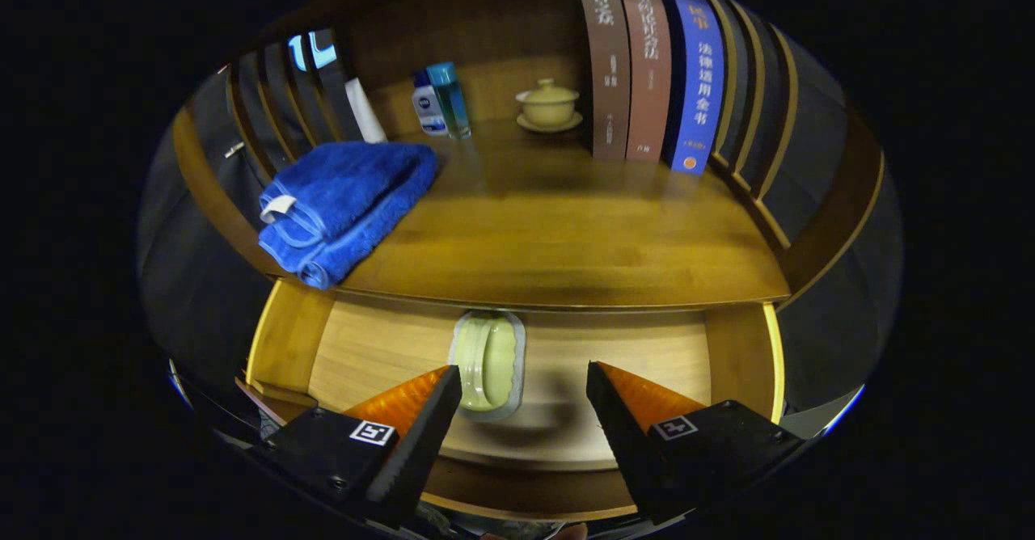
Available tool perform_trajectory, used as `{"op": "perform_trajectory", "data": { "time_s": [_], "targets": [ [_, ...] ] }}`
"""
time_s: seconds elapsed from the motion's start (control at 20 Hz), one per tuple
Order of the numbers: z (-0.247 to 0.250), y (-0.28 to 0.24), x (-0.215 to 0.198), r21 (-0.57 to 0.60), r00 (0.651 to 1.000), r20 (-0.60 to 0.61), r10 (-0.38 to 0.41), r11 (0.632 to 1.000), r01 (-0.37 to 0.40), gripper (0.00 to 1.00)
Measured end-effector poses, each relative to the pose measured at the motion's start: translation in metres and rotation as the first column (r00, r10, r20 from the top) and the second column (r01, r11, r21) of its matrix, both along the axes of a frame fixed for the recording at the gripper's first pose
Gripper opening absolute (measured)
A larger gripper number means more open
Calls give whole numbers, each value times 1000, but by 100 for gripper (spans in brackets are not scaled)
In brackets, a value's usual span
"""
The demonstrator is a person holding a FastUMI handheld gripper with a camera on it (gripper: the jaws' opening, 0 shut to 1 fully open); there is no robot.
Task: Pull open the drawer, take out the items inside it, and place them on the countertop above the cabinet.
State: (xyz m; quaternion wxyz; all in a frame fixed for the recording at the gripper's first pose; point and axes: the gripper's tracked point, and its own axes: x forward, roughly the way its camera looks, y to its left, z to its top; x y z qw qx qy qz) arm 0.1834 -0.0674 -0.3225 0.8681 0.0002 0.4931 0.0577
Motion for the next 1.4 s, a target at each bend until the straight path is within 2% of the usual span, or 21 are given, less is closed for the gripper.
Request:
{"op": "perform_trajectory", "data": {
  "time_s": [0.45, 0.85, 0.95, 1.15, 1.25, 1.35, 1.4],
  "targets": [
    [-52, -5, 13, -63, 992, -122, -24, 998, 17, 99],
    [-28, 30, -1, -26, 992, -125, 4, 1000, -7, 98],
    [-28, 44, 4, -6, 992, -124, -24, 1000, 24, 97],
    [-60, 56, 5, -24, 981, -178, -82, 997, 79, 98],
    [-75, 57, 1, -35, 973, -206, -105, 994, 100, 73],
    [-70, 56, 9, -44, 981, -166, -98, 995, 92, 49],
    [-69, 53, 11, -79, 984, -155, -92, 994, 81, 22]
  ]
}}
